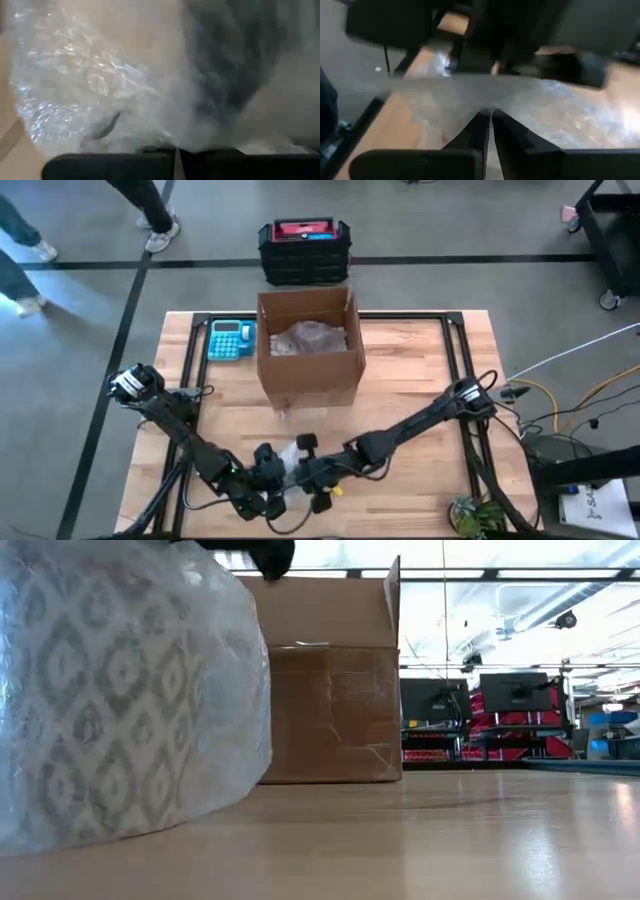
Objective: Wrap mug
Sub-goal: Wrap the gray mug with transparent bubble wrap
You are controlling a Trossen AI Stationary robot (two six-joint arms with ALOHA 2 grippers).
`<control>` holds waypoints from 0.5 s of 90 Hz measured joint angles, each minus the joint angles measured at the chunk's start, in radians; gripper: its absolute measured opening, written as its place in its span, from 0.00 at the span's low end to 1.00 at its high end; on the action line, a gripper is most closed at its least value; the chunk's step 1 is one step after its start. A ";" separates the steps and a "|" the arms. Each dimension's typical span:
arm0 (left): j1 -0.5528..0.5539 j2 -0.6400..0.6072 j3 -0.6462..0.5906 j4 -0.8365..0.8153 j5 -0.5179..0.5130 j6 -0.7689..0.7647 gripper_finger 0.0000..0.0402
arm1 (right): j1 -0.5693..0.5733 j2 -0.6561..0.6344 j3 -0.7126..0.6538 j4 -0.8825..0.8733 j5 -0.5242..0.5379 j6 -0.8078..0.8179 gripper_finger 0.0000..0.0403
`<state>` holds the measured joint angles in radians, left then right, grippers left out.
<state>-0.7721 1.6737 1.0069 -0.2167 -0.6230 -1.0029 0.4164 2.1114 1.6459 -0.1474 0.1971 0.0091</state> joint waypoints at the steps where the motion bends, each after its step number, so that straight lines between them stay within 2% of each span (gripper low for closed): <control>1: 0.000 0.000 0.000 -0.001 0.000 0.000 0.00 | -0.001 0.006 0.000 0.004 -0.003 0.006 0.03; 25: 0.002 -0.008 0.029 -0.038 0.050 0.004 0.00 | 0.006 0.045 0.005 0.015 -0.010 0.043 0.03; 45: -0.006 -0.028 0.137 -0.206 0.125 -0.016 0.00 | 0.007 0.033 0.001 -0.006 -0.015 0.043 0.03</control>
<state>-0.7782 1.6453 1.1435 -0.4224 -0.4982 -1.0191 0.4235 2.1446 1.6472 -0.1535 0.1825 0.0525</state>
